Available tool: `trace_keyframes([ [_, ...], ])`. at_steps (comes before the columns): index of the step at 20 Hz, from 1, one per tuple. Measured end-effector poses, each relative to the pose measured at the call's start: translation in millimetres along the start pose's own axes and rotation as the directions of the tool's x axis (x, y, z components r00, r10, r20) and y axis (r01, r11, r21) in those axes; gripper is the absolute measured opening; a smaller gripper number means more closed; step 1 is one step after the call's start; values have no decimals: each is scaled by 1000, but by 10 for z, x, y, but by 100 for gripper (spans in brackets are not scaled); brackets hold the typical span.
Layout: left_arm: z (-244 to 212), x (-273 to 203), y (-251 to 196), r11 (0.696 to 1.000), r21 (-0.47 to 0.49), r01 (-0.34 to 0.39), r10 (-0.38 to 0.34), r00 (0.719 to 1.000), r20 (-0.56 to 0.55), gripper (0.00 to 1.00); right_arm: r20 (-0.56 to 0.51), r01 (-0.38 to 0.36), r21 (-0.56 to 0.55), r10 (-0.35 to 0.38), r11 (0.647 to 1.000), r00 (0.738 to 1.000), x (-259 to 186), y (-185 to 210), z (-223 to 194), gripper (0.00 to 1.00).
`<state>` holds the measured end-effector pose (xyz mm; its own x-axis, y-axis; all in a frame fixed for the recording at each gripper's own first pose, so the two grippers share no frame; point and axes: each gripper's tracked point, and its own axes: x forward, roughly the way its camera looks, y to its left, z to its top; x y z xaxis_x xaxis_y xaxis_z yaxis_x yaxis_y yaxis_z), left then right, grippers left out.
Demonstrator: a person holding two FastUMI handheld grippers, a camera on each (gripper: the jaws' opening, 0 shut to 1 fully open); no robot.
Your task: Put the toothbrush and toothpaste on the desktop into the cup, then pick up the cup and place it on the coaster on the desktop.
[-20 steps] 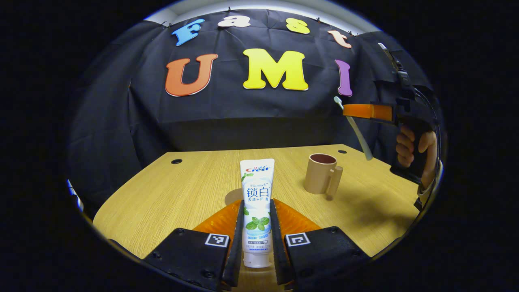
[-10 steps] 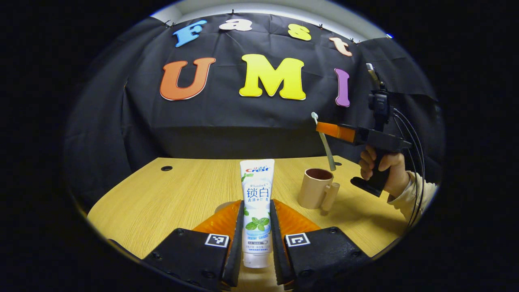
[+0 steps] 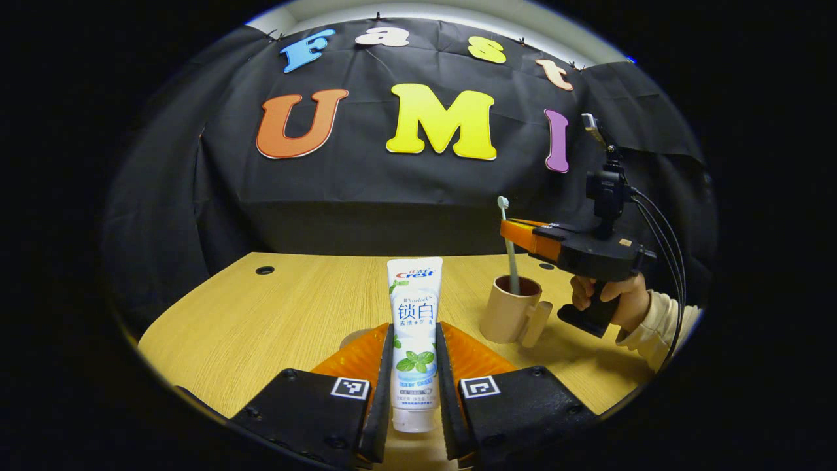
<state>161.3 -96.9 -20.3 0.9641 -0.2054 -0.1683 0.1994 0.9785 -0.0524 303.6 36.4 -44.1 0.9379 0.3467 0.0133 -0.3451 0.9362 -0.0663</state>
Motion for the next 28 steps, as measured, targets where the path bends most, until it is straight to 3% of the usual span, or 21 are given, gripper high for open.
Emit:
trace_keyframes([
  [2,71,51,-36,1000,7,3,-3,1000,9,36,-4,-11,-6,11,1000,1000,-54,35,-4,8],
  [3,107,85,-57,1000,8,3,-4,1000,12,36,-7,-25,-7,25,1000,1000,-78,62,-15,20],
  [4,124,114,-79,1000,6,7,-7,1000,12,36,-10,-35,-5,35,999,999,-128,100,-18,44],
  [5,166,157,-106,1000,7,16,-16,1000,15,36,-9,-39,-1,39,999,999,-186,95,-9,50],
  [6,189,206,-144,1000,4,21,-21,1000,16,36,-2,-45,6,45,999,999,-239,100,24,63],
  [7,223,250,-179,1000,1,29,-29,999,17,36,5,-51,14,51,999,999,-313,95,55,64],
  [8,255,283,-225,999,-3,38,-38,999,20,36,12,-48,19,48,999,999,-386,67,79,77],
  [9,289,338,-255,999,-1,39,-39,999,21,36,17,-43,20,42,999,999,-449,29,103,78],
  [10,324,387,-293,999,3,41,-41,999,26,36,24,-40,25,40,999,999,-552,-7,144,89],
  [11,361,443,-337,999,6,48,-48,998,33,36,31,-29,30,28,999,999,-611,-60,178,94],
  [17,648,782,-703,993,16,121,-121,988,100,36,51,129,59,-132,990,990,-1203,-604,227,94],
  [25,942,1177,-1256,959,0,284,-280,947,155,36,-16,197,142,-197,970,980,-1868,-845,-94,96],
  [28,953,1265,-1487,936,0,351,-347,923,165,36,-84,266,173,-255,948,963,-1948,-982,-229,96],
])
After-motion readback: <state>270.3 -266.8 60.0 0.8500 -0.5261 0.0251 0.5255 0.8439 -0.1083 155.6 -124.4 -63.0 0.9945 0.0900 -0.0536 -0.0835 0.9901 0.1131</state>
